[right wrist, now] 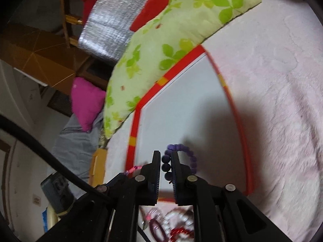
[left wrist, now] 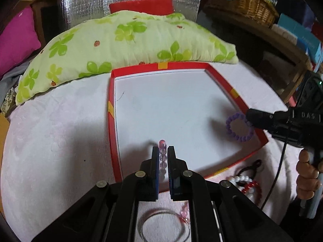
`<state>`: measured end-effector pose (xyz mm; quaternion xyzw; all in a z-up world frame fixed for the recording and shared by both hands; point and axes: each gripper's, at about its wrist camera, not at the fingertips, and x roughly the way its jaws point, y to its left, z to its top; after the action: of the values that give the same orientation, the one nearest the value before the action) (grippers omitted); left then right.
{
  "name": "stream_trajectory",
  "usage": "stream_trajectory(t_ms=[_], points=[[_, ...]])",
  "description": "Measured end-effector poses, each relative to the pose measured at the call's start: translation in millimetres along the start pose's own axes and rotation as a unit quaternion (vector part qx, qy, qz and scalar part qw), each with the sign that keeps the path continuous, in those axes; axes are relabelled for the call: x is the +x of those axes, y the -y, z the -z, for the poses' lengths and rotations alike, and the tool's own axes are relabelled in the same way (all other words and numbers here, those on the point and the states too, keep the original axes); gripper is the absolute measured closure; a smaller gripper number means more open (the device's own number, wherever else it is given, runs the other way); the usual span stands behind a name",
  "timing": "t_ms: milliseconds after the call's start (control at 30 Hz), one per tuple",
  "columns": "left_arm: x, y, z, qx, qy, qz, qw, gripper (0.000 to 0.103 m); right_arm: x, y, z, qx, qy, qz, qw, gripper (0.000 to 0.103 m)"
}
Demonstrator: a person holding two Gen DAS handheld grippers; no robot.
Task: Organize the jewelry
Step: 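Drop the purple bracelet into the red tray with the right gripper while the left drops the pink one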
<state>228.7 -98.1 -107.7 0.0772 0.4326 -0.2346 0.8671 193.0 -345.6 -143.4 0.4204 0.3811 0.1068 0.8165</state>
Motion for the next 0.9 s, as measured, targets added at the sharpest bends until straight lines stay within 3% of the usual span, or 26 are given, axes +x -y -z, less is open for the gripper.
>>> stream_trajectory(t_ms=[67,133,167,233,600,900], points=[[0.8,2.4,-0.8,0.003,-0.002,-0.008,1.0000,0.092,-1.3,2.8,-5.2,0.007,0.005,0.004,1.000,0.088],[-2.2,4.1,0.5,0.005,-0.002,-0.017,0.9998,0.072,-8.2,3.5,-8.8,0.008,0.021,0.018,1.000,0.080],[-6.7,5.1,2.3,0.007,0.005,-0.023,0.9997,0.063,-12.6,3.7,-9.0,0.009,0.029,0.019,0.999,0.071],[-16.5,6.1,5.5,0.013,0.018,-0.034,0.9992,0.058,-20.8,2.2,-8.5,0.008,0.037,0.011,0.999,0.066],[-64.1,7.6,57.3,0.016,0.026,-0.046,0.9985,0.052,-55.4,0.3,21.4,-0.029,0.018,0.031,0.999,0.066],[-68.5,30.2,100.8,0.012,-0.010,0.011,0.9998,0.052,-62.6,13.2,59.0,-0.049,-0.042,0.057,0.996,0.066]])
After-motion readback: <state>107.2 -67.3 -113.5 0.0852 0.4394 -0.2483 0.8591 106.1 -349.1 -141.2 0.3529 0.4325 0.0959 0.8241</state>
